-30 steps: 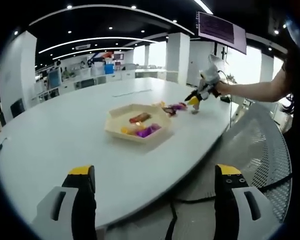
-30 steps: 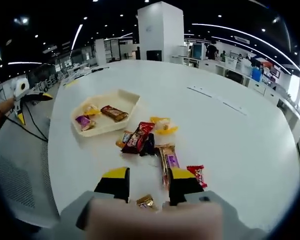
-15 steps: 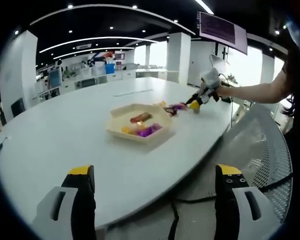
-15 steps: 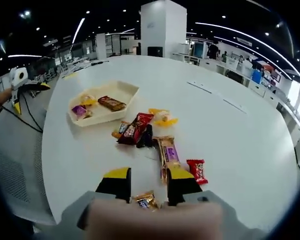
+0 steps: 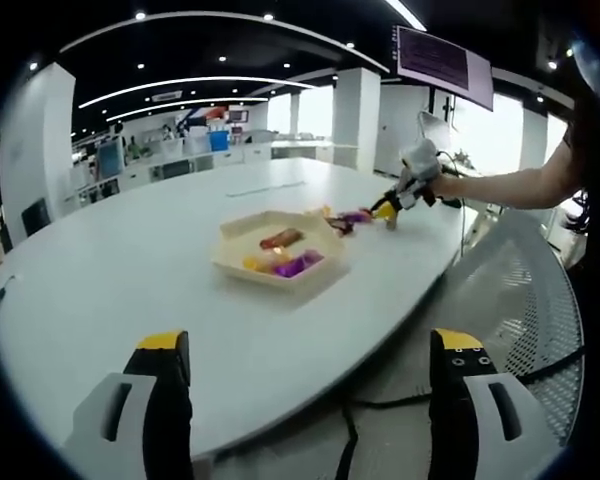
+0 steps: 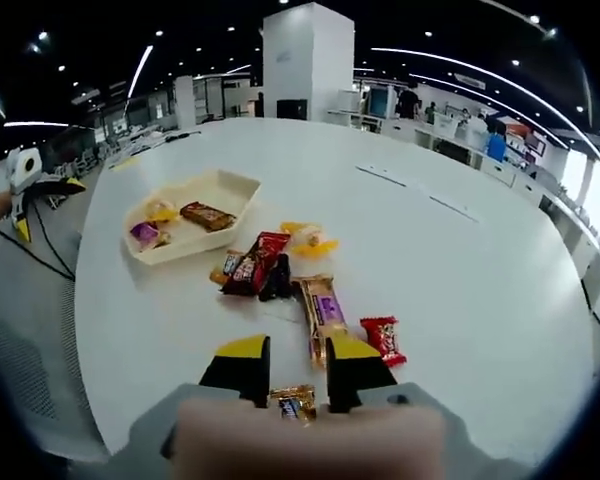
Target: Place the target food into the container with the food tongs after gripping and lifting it, then release it inside without dropping or visibly crushing the food.
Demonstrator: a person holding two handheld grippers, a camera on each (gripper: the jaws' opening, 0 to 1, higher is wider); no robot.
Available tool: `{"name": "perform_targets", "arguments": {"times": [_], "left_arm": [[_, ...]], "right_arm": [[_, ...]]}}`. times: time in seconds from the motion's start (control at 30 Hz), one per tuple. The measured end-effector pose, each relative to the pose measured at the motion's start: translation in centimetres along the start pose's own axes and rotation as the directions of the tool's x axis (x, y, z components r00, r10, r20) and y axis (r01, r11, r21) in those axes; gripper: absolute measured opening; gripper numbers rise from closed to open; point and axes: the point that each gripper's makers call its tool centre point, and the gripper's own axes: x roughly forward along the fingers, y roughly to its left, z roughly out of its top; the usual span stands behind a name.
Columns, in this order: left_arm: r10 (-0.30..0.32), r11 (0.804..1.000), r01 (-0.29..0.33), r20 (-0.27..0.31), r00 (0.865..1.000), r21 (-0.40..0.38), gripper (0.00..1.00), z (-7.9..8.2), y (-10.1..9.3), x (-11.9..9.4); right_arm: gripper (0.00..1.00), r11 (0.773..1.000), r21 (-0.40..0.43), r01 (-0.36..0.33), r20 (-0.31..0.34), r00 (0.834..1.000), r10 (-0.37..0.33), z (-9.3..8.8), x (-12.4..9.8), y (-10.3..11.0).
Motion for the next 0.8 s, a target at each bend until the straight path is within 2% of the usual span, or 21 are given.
{"name": "perform_targets", "arguments": {"times": [0.17,0.27,0.8], "left_arm": [[-0.004,1.0,0.004,-0.002,1.0,-0.002,0.96,0.0,-0.1,0.0],[-0.006,1.0,0.006,-0.002,1.0,-0.005,0.96,0.0,0.0,0.0],[0.003,1.0,-0.003,-0.003,1.0,-0.005,0.96,-0.1,0.3,0.0]], "right_arm": [[0.21,1.0,0.024,-0.012,-0.005,1.0,0.012,0.4,-0.5,0.2],[0.21,1.0,0.006,-0.01,-0.012,1.0,0.01,1.2,-0.8,0.5],[0.21,1.0,0.006,-0.01,0.055,0.998,0.009,6.8,-2.1,0.5]]}}
